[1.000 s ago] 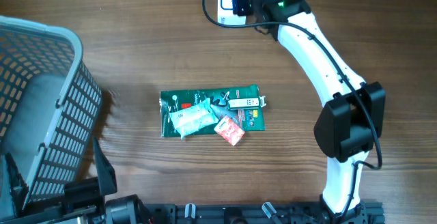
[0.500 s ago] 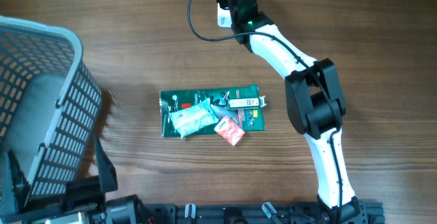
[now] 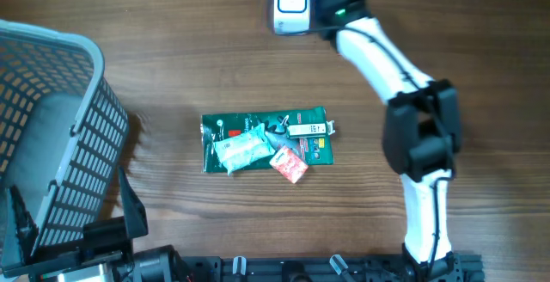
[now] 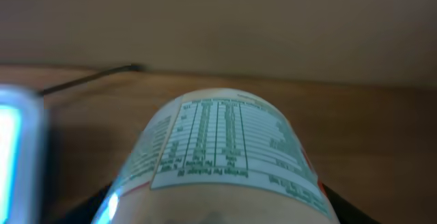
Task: Scan the item barcode
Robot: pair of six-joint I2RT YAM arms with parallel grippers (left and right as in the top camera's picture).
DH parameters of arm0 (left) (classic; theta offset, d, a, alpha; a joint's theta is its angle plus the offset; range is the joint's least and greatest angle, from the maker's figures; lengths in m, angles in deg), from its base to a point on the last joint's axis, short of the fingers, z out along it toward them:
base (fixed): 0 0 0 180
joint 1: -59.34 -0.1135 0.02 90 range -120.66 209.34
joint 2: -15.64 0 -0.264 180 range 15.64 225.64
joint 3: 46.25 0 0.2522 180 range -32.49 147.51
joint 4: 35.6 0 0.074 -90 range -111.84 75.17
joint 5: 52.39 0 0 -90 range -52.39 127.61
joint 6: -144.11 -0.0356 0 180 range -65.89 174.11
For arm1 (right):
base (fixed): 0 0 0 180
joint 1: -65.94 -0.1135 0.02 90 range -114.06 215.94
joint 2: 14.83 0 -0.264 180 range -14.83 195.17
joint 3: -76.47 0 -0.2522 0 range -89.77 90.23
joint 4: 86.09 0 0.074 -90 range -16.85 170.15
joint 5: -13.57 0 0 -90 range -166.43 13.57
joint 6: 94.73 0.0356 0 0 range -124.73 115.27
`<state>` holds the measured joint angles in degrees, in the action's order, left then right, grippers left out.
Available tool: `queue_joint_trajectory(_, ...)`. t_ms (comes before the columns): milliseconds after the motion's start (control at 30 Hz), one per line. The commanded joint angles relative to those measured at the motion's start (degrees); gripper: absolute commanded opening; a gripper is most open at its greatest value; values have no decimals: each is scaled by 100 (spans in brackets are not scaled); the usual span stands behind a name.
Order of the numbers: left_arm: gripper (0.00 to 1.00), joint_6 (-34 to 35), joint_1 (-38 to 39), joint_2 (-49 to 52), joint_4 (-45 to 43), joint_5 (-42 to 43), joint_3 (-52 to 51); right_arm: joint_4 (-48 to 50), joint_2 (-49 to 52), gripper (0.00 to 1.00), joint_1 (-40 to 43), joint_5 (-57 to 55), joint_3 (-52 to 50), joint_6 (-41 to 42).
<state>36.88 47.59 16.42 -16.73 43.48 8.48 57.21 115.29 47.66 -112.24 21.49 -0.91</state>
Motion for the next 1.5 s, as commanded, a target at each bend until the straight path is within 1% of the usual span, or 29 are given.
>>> queue_joint_trajectory(0,100,-26,-37,-50,-20,-55,-48,-868,-326,67,957,-42,81,802)
queue_joint_trajectory(67,100,-24,-35,-50,-17,-55,-48,-1635,-317,67,1683,658,79,1169)
queue_joint_trajectory(167,100,-26,-37,-50,-20,-55,-48,-2155,-317,67,2629,1775,79,1392)
queue_joint_trajectory(233,100,-26,-37,-50,-20,-55,-48,-2457,-304,66,3475,2557,79,1484)
queue_joint_trajectory(300,100,-26,-37,-50,-15,-55,-48,-2570,-236,66,4249,3038,74,1460)
queue_joint_trajectory(367,100,-26,-37,-50,20,-55,-48,-2603,-114,67,4728,3058,74,1458)
queue_joint_trajectory(433,100,-26,-37,-50,208,-55,-48,-2597,129,70,5226,3060,74,1419)
queue_joint_trajectory(567,100,-24,-37,-50,339,-28,-48,-2621,662,73,5694,3058,74,1421)
queue_joint_trajectory(633,100,-26,-37,-50,479,111,-48,-2704,820,75,5777,3058,74,1421)
queue_joint_trajectory(667,100,-26,-37,-50,535,192,-48,-2732,826,83,5803,3058,74,1416)
queue_joint_trajectory(700,100,-28,-37,-50,621,341,-48,-2756,778,96,5812,3064,101,1357)
queue_joint_trajectory(733,100,-26,-37,-44,619,424,-48,-2796,710,100,5812,3077,136,1235)
queue_joint_trajectory(767,100,-28,-37,-39,623,485,-48,-2861,605,100,5812,3077,197,1121)
queue_joint_trajectory(833,100,-17,-37,-39,789,485,-48,-3014,-44,100,5812,3080,269,1182)
queue_joint_trajectory(900,100,584,-37,-39,927,503,-63,-3093,-693,100,5772,3130,269,1478)
queue_joint_trajectory(1000,100,1034,-37,-39,964,501,-260,-3294,-1698,100,5635,4083,269,1751)
queue_joint_trajectory(1067,100,1370,-37,-39,975,501,-568,-3493,-2164,100,5370,4538,269,1886)
queue_joint_trajectory(1133,100,1519,-37,-39,973,501,-1019,-3906,-2485,100,4916,4581,269,1923)
queue_joint_trajectory(1233,100,1766,-37,-39,925,476,-1615,-4712,-2594,100,4194,4653,269,1939)
queue_joint_trajectory(1267,100,1886,-37,-39,861,476,-1893,-5475,-2531,100,3602,4999,262,2015)
queue_joint_trajectory(1300,100,1967,-37,-39,737,457,-2146,-5869,-2503,100,3152,5038,262,2022)
queue_joint_trajectory(1433,100,1965,-37,-39,769,455,-2192,-6417,-2490,100,2094,5056,262,2046)
queue_joint_trajectory(1467,100,1965,-37,-39,813,450,-2192,-6463,-2490,100,1720,5080,262,2291)
